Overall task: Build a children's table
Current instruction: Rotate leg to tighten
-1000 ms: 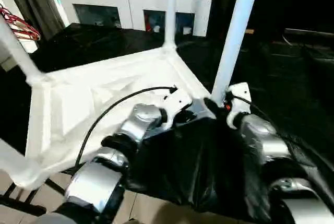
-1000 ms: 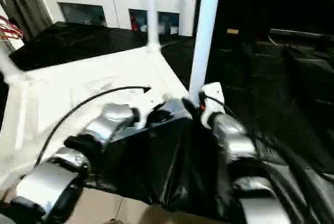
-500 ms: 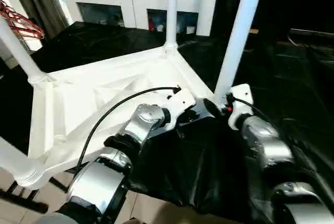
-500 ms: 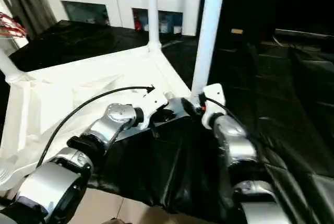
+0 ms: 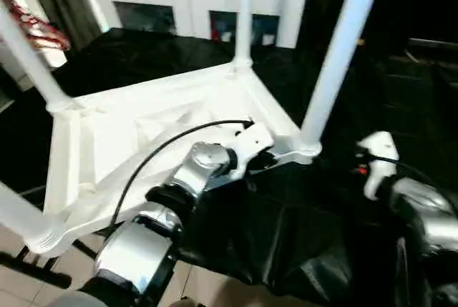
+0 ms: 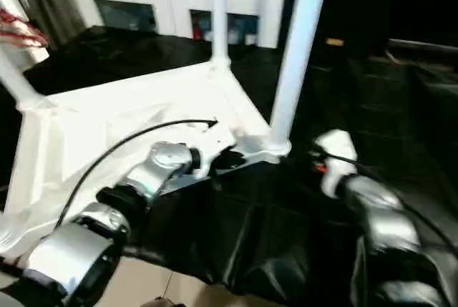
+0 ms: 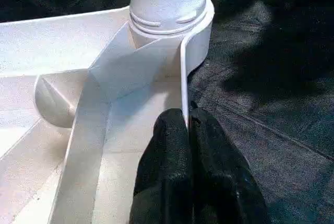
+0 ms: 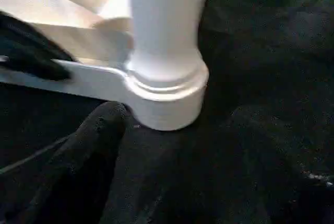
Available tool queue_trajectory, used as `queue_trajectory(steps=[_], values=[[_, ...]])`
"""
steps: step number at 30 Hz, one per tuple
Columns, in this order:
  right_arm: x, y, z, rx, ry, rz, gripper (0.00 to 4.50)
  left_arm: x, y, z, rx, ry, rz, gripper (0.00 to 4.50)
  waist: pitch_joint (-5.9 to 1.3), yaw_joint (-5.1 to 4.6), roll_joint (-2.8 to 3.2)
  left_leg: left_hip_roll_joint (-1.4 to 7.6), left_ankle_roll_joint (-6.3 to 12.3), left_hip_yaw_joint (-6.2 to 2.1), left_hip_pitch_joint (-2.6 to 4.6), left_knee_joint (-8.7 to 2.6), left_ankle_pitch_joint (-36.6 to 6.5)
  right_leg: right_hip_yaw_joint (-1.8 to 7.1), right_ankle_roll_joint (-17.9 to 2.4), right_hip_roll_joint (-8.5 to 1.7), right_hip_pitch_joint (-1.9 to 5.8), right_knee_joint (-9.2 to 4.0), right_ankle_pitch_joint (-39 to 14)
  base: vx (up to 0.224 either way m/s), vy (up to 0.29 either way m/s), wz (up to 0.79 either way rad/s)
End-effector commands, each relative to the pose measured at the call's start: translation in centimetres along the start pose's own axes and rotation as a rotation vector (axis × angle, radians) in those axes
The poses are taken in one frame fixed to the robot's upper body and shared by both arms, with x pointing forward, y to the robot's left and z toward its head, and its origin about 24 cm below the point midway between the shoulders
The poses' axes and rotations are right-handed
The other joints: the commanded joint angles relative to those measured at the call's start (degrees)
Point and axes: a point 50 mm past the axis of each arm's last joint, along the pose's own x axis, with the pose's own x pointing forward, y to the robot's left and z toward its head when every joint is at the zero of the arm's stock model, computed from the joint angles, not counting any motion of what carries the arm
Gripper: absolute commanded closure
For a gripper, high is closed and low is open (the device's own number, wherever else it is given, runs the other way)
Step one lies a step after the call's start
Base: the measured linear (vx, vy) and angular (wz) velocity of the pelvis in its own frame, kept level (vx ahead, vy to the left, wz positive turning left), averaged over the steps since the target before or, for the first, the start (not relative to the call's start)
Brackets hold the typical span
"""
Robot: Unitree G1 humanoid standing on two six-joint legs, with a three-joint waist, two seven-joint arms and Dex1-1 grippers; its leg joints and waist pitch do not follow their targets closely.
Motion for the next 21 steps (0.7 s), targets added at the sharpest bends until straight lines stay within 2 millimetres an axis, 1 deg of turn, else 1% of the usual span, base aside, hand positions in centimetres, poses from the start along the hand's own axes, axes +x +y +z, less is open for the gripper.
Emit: queue_trajectory(steps=[1, 3, 4, 5, 7, 8, 10, 11, 12, 14, 15, 16, 17, 19, 20, 21], values=[[0.2, 0.2, 0.8, -0.012, -0.036, 0.018, 0.84, 0.1, -0.4, 0.2, 0.019, -0.025, -0.035, 4.5, -3.52, 0.06, -1.62, 3.71, 7.7, -2.05, 0.4, -3.24, -8.05, 2.68, -10.2, -5.83, 2.67, -4.98, -13.54, 0.0, 0.0, 0.0], [0.3, 0.5, 0.9, 0.006, -0.042, 0.035, 0.84, 0.0, -0.6, 0.1, 0.031, -0.029, -0.055, 4.5, -3.61, 0.03, -1.39, 3.78, 7.49, -2.09, 0.47, -3.23, -7.5, 2.71, -10.85, -5.8, 2.56, -4.83, -12.08, 0.0, 0.0, 0.0], [0.3, 0.5, 0.9, 0.006, -0.042, 0.035, 0.55, 0.0, -0.6, 0.1, 0.031, -0.029, -0.055, 4.5, -3.62, 0.05, -1.41, 3.78, 7.55, -2.09, 0.43, -3.22, -7.34, 2.71, -10.99, -5.8, 2.61, -4.8, -11.6, 0.0, 0.0, 0.0], [0.4, 1.0, 1.1, 0.043, -0.053, 0.087, 0.49, -0.2, -0.7, 0.0, 0.044, -0.038, -0.086, 4.5, -3.69, 0.13, -1.38, 3.85, 7.84, -2.12, 0.42, -3.2, -7.0, 2.7, -11.4, -5.76, 2.71, -4.59, -10.18, 0.0, 0.0, 0.0], [0.4, 1.4, 1.3, 0.054, -0.054, 0.127, 0.43, -0.4, -0.7, -0.1, 0.047, -0.04, -0.097, 4.5, -3.72, 0.34, -1.41, 3.97, 8.57, -2.06, 0.34, -3.1, -6.55, 2.72, -11.72, -5.81, 2.75, -4.4, -8.86, 0.0, 0.0, 0.0], [0.4, 1.8, 1.4, 0.042, -0.042, 0.167, 0.29, -0.6, -0.7, -0.3, 0.056, -0.04, -0.106, 4.5, -3.72, 0.47, -1.61, 3.92, 8.88, -2.04, 0.27, -3.03, -6.2, 2.69, -11.67, -5.85, 2.74, -4.35, -8.57, 0.0, 0.0, 0.0], [0.3, 2.0, 1.4, 0.034, -0.035, 0.179, 0.06, -0.6, -0.7, -0.3, 0.061, -0.039, -0.11, 4.5, -3.66, 0.6, -1.41, 4.03, 8.52, -2.09, 0.33, -3.12, -6.47, 2.68, -11.33, -5.96, 2.57, -4.42, -9.88, 0.0, 0.0, 0.0], [0.3, 2.3, 1.5, 0.014, -0.027, 0.199, 0.02, -0.7, -0.6, -0.3, 0.071, -0.042, -0.118, 4.5, -3.61, 0.61, -1.65, 4.02, 8.01, -2.1, 0.38, -3.18, -6.86, 2.7, -11.0, -6.01, 2.56, -4.53, -11.17, 0.0, 0.0, 0.0], [0.2, 2.6, 1.5, 0.002, -0.02, 0.225, 0.01, -0.8, -0.6, -0.3, 0.085, -0.048, -0.116, 4.5, -3.57, 0.53, -1.61, 4.01, 7.78, -2.1, 0.38, -3.24, -7.12, 2.71, -10.87, -6.02, 2.59, -4.59, -11.8, 0.0, 0.0, 0.0], [0.2, 2.9, 1.6, 0.0, -0.016, 0.252, 0.01, -0.9, -0.4, -0.2, 0.095, -0.052, -0.097, 4.5, -3.47, 0.48, -1.86, 3.92, 7.23, -2.14, 0.37, -3.35, -8.05, 2.74, -9.88, -6.0, 2.58, -4.79, -14.12, 0.0, 0.0, 0.0], [0.2, 3.8, 1.7, 0.004, -0.004, 0.327, 0.01, -1.2, 0.3, 0.2, 0.057, -0.078, -0.04, 4.5, -3.45, 0.43, -2.42, 3.85, 7.26, -2.05, 0.33, -3.33, -8.1, 2.72, -9.61, -5.97, 2.6, -4.88, -14.72, 0.0, 0.0, 0.0], [0.2, 3.9, 1.7, 0.004, -0.004, 0.33, 0.0, -1.2, 0.3, 0.2, 0.054, -0.079, -0.038, 4.22, -3.44, 0.57, -2.14, 3.89, 7.29, -2.11, 0.36, -3.34, -7.95, 2.74, -9.57, -6.02, 2.64, -4.8, -14.89, 0.0, 0.0, 0.0], [0.2, 4.2, 1.8, 0.008, 0.0, 0.356, 0.0, -1.3, 0.5, 0.3, 0.029, -0.091, -0.025, 4.06, -3.38, 0.52, -2.11, 3.92, 7.36, -2.07, 0.3, -3.32, -7.72, 2.76, -9.35, -6.0, 2.54, -4.84, -15.12, 0.0, 0.0, 0.0], [0.1, 4.6, 1.9, 0.017, 0.006, 0.387, 0.0, -1.7, 0.7, 0.2, -0.008, -0.096, -0.029, 4.06, -3.39, 0.61, -2.1, 3.85, 7.37, -2.09, 0.25, -3.27, -7.55, 2.78, -9.2, -6.14, 2.51, -4.93, -15.54, 0.0, 0.0, 0.0], [0.1, 4.9, 1.9, 0.025, 0.007, 0.408, 0.0, -2.1, 0.8, 0.1, -0.027, -0.099, -0.037, 3.72, -3.44, 0.82, -2.38, 4.2, 7.23, -2.23, 0.2, -3.4, -6.57, 2.85, -10.02, -6.3, 2.59, -4.51, -14.61, 0.0, 0.0, 0.0], [0.1, 4.9, 1.9, 0.025, 0.007, 0.408, 0.0, -2.1, 0.8, 0.1, -0.027, -0.099, -0.037, 3.72, -3.53, 0.84, -2.17, 4.23, 7.32, -2.2, 0.23, -3.35, -6.42, 2.83, -10.21, -6.22, 2.41, -4.49, -14.09, 0.0, 0.0, 0.0]])
